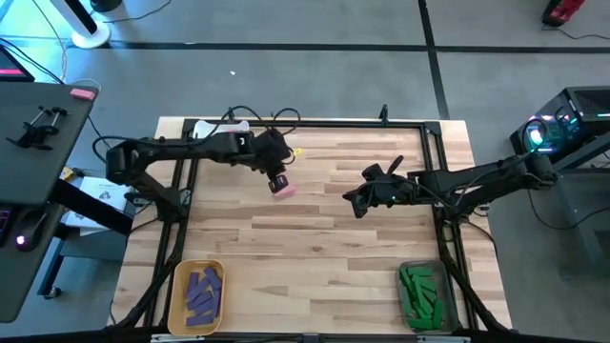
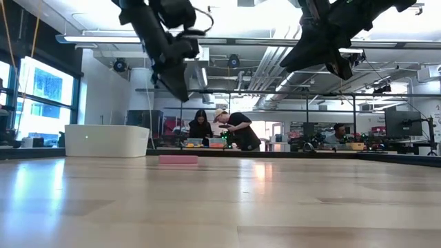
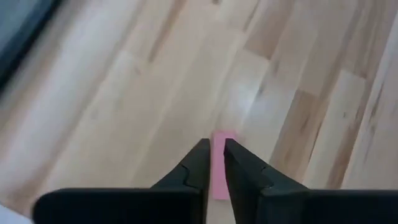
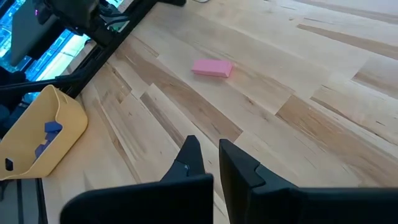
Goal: Sort blocks
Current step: Put the pink wooden block into the white bin
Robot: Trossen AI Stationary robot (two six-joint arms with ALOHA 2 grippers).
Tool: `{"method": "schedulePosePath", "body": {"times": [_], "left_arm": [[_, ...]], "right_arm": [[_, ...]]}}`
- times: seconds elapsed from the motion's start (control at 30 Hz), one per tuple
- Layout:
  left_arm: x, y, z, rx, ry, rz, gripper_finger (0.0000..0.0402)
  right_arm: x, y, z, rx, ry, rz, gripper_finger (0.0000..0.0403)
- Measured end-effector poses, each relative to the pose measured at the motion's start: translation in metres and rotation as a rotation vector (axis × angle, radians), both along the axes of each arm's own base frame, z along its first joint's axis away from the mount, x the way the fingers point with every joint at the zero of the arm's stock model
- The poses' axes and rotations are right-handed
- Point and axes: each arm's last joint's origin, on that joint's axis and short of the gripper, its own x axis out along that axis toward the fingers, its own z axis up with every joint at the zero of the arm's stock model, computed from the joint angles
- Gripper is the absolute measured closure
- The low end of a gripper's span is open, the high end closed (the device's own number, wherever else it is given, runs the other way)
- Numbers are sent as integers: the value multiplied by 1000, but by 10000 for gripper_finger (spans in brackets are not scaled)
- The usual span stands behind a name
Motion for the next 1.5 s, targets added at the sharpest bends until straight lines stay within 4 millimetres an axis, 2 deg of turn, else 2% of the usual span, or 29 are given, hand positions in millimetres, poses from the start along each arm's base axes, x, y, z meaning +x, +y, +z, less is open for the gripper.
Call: {"method": "schedulePosePath", "body": {"times": [0.13,0.23,0.37,0.53,0.67,0.83,0.9,0.97,1.03,1.1,1.17,1.23,1.33,1.43,1.5], "left_arm": [[9,4,-25,-142,51,3,326],[19,-3,-45,-204,105,-30,278],[27,-13,-67,-203,178,-76,215],[33,-10,-85,-147,234,-44,158],[35,-6,-99,-128,284,-45,139],[37,-4,-115,-144,324,-39,136],[38,-4,-119,-162,329,-46,140],[38,-4,-119,-177,326,-49,162],[37,-5,-114,-171,319,-52,210],[35,-6,-108,-190,304,-62,283],[30,-6,-94,-199,270,-75,356],[26,0,-67,-175,167,-70,365],[8,9,-20,-67,43,-14,365],[-24,12,32,78,-90,108,365],[-50,15,60,195,-141,243,365]], "right_arm": [[0,0,0,6,-3,7,403],[0,0,0,9,-4,10,403],[0,0,0,11,-2,11,403],[0,0,0,14,-2,12,403],[0,0,0,23,-4,7,403],[0,0,0,35,-7,-2,403],[0,0,0,39,-7,-6,403],[0,0,0,37,-8,-9,403],[0,0,0,36,-7,-10,403],[0,0,0,33,-7,-12,403],[0,0,0,32,-2,-13,403],[0,0,0,31,-1,-15,403],[0,0,-1,30,2,-15,403],[0,0,-1,30,1,-16,403],[0,0,-1,30,1,-16,403]]}}
